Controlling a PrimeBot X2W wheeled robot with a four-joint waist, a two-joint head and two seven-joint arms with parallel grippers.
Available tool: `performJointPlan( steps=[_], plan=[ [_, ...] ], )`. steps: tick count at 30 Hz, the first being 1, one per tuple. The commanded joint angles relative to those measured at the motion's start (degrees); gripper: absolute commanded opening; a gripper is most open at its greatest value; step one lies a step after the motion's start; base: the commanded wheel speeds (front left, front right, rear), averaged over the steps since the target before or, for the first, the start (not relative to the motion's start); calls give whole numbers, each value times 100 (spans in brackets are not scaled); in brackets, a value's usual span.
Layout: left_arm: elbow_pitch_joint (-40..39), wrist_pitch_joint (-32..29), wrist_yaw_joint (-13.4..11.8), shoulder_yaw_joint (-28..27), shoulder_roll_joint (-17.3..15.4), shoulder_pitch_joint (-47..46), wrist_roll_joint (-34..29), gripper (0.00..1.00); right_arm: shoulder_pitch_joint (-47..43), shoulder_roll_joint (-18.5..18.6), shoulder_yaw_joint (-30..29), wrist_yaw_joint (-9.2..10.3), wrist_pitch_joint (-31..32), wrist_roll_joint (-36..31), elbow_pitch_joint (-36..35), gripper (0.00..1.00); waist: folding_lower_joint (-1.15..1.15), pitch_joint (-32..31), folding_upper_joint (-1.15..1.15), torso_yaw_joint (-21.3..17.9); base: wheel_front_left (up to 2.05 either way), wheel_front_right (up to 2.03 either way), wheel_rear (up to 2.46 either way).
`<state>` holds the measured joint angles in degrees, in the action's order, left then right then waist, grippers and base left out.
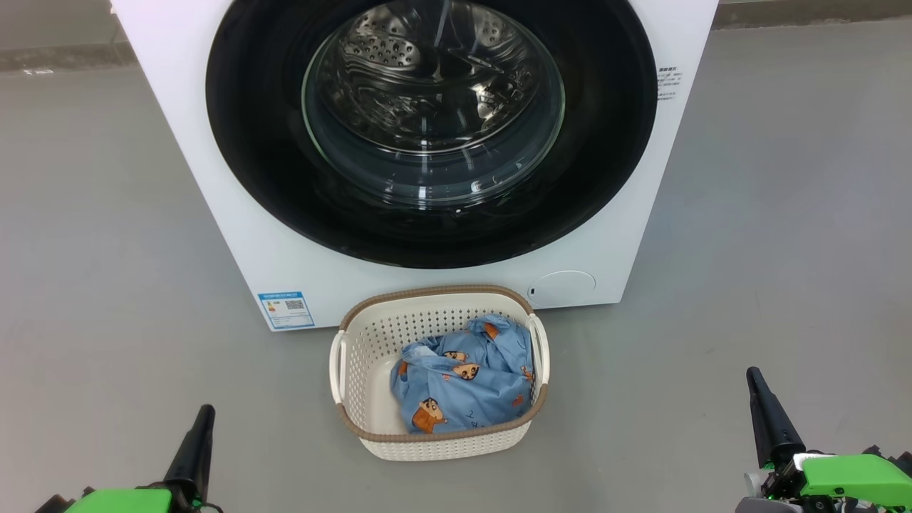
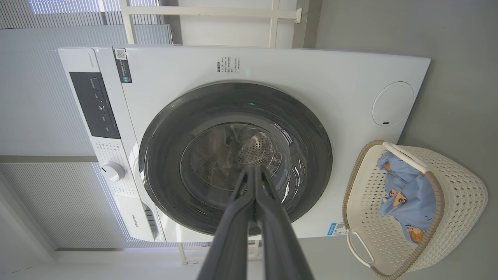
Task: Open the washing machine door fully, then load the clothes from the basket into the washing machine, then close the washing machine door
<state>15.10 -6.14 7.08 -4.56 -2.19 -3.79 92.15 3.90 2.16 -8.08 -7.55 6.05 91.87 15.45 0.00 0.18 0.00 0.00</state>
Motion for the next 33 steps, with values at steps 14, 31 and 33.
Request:
performJointPlan(
  steps=[14, 31, 33],
  plan=[
    [-107, -34, 41, -194, -68, -240, 3, 0, 228, 72, 158, 6, 42, 31, -143, 0, 0, 0, 0, 0, 0, 0, 0],
    [-107, -34, 41, -194, -68, -240, 3, 0, 228, 72, 158, 6, 42, 31, -143, 0, 0, 0, 0, 0, 0, 0, 0],
    [-107, -34, 41, -194, -68, -240, 3, 0, 228, 72, 158, 6, 42, 31, -143, 0, 0, 0, 0, 0, 0, 0, 0]
  ],
)
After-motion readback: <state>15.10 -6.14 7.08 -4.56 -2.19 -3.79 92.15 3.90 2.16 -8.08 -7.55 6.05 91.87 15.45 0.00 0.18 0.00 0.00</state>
